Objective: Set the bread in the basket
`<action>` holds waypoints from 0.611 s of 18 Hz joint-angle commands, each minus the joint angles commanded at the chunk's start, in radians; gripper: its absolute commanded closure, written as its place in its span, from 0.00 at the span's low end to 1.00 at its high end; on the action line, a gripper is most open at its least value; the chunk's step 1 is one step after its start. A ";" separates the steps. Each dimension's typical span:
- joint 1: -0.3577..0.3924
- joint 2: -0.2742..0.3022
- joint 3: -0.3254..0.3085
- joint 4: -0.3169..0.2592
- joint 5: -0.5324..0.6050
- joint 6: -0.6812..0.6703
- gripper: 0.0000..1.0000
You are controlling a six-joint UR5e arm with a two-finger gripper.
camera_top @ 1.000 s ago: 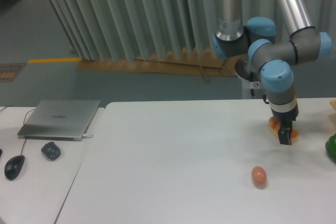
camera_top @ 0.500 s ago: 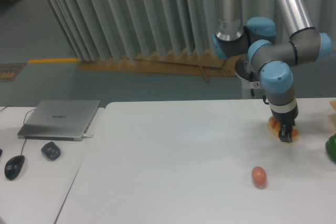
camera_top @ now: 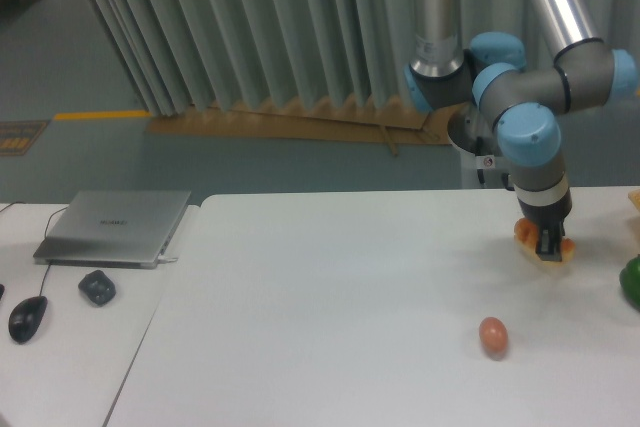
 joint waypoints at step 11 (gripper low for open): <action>0.176 0.003 0.192 -0.196 -0.146 -0.039 0.50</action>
